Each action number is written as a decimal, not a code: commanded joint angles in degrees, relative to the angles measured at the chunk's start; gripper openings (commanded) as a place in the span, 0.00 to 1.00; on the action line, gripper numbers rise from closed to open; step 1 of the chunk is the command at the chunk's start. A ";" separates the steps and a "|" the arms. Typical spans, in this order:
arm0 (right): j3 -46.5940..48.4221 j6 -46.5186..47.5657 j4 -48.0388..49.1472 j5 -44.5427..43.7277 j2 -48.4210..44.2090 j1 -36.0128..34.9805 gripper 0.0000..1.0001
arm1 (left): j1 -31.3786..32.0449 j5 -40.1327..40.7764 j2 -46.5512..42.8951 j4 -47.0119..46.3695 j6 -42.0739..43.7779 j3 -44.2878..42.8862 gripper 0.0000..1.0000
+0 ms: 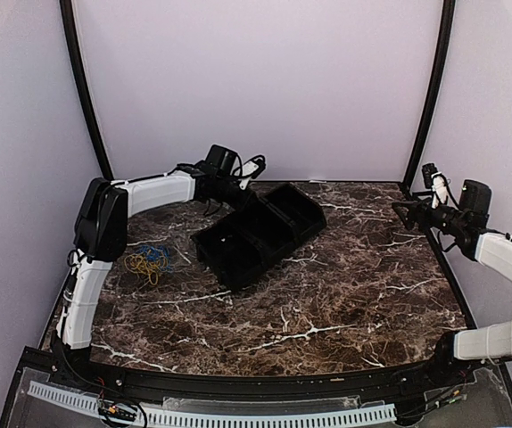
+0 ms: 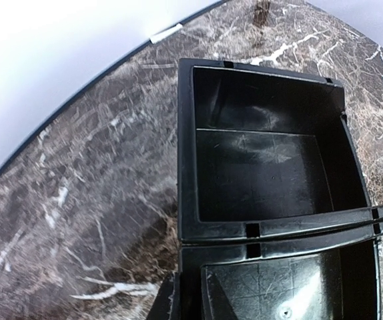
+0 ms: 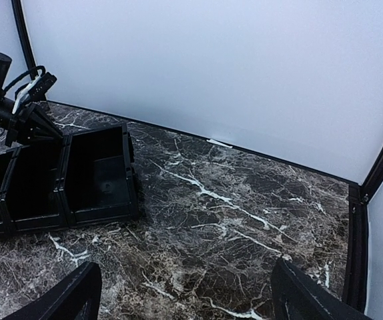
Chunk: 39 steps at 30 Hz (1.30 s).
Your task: Untangle the cables
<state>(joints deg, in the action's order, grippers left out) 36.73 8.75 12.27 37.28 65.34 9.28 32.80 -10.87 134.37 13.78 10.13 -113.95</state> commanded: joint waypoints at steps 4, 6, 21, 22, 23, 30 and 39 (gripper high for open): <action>0.62 0.72 1.01 -0.01 0.40 0.26 0.90 | 0.07 4.53 -2.01 -1.14 3.64 -5.01 0.33; 0.70 0.82 0.85 -0.01 0.44 0.29 0.90 | 0.18 4.87 -3.75 0.04 1.76 -4.29 0.42; 1.41 1.00 -0.21 1.56 0.82 0.25 0.89 | 11.74 18.47 -33.80 9.28 -25.56 33.54 0.28; 1.48 0.99 -0.23 1.65 0.84 0.24 0.89 | 11.96 18.06 -35.94 9.75 -26.68 36.74 0.25; 1.50 1.00 -0.28 1.68 0.91 0.26 0.89 | 11.99 16.65 -36.86 10.01 -28.40 39.78 0.19; 1.59 1.18 -0.58 1.06 0.35 0.30 0.89 | 12.11 11.03 -42.19 5.29 -31.76 50.79 0.08; 1.50 1.12 -0.82 0.69 -0.45 0.30 0.89 | 7.94 17.85 -38.31 5.61 -29.97 51.01 0.05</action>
<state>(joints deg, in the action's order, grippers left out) 36.75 9.41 10.59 37.91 66.06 9.28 44.03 2.92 94.61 18.87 -20.32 -63.68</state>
